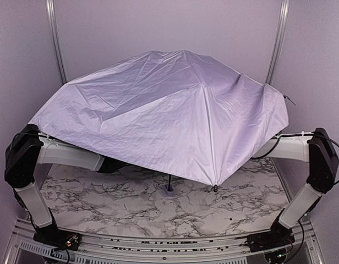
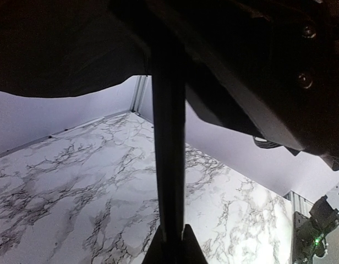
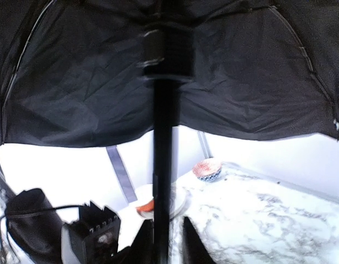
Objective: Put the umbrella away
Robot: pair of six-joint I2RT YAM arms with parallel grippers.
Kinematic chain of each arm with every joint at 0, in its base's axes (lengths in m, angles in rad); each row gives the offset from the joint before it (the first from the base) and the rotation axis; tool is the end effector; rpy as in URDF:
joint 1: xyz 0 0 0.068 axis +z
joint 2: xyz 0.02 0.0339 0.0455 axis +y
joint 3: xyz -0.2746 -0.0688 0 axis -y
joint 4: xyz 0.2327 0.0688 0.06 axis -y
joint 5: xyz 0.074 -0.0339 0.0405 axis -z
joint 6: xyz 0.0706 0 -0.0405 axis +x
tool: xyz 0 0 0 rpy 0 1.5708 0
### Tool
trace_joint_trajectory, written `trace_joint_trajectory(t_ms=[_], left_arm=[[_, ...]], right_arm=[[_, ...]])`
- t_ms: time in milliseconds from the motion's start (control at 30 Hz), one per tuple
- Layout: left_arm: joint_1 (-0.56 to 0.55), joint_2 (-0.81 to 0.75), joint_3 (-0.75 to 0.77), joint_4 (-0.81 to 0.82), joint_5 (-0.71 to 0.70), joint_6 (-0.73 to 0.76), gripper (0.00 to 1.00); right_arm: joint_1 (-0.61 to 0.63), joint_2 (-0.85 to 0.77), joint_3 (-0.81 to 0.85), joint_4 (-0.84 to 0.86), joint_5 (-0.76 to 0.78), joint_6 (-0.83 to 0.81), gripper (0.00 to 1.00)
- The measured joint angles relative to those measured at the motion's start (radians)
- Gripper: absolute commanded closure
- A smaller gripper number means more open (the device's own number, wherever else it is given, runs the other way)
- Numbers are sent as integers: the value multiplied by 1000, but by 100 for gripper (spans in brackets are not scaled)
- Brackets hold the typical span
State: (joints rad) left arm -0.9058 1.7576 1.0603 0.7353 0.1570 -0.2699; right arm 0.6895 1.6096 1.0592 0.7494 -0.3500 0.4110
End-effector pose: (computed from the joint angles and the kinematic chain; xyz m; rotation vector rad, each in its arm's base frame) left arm 0.2576 -0.3464 0.2853 0.6340 1.5017 -1.0422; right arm 0.2916 0.2718 0.3451 -0.5117 1.3932 1.1455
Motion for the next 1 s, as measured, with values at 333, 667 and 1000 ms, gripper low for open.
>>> trace_joint_trajectory(t_ms=[333,667,1000], left_arm=[[-13,-6,5,-32,-60,48,53],[-13,-28,4,-34,35,35,58],[-17,-24,7,-22,97,11,100]], right_arm=[[-11,21,37,-11,-55,39,100],[-106,58,82,164,-224,320,100],[-111,70,140,268,-352,397,97]])
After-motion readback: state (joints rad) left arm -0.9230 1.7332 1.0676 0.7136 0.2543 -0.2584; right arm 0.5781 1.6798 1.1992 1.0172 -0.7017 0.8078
